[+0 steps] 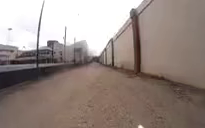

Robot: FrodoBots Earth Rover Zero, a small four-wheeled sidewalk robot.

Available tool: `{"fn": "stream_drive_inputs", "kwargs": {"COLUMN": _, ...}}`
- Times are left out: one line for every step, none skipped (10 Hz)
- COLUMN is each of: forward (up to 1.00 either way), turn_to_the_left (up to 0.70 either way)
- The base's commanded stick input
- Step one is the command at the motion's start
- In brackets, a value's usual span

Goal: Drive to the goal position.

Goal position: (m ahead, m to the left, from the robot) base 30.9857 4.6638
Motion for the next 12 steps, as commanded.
{"fn": "stream_drive_inputs", "kwargs": {"forward": 0.30, "turn_to_the_left": 0.00}}
{"fn": "stream_drive_inputs", "kwargs": {"forward": 0.30, "turn_to_the_left": 0.00}}
{"fn": "stream_drive_inputs", "kwargs": {"forward": 0.30, "turn_to_the_left": 0.00}}
{"fn": "stream_drive_inputs", "kwargs": {"forward": 0.30, "turn_to_the_left": 0.00}}
{"fn": "stream_drive_inputs", "kwargs": {"forward": 0.30, "turn_to_the_left": 0.00}}
{"fn": "stream_drive_inputs", "kwargs": {"forward": 0.30, "turn_to_the_left": 0.00}}
{"fn": "stream_drive_inputs", "kwargs": {"forward": 0.30, "turn_to_the_left": 0.00}}
{"fn": "stream_drive_inputs", "kwargs": {"forward": 0.30, "turn_to_the_left": 0.00}}
{"fn": "stream_drive_inputs", "kwargs": {"forward": 0.30, "turn_to_the_left": 0.00}}
{"fn": "stream_drive_inputs", "kwargs": {"forward": 0.30, "turn_to_the_left": 0.00}}
{"fn": "stream_drive_inputs", "kwargs": {"forward": 0.30, "turn_to_the_left": 0.00}}
{"fn": "stream_drive_inputs", "kwargs": {"forward": 0.30, "turn_to_the_left": 0.00}}
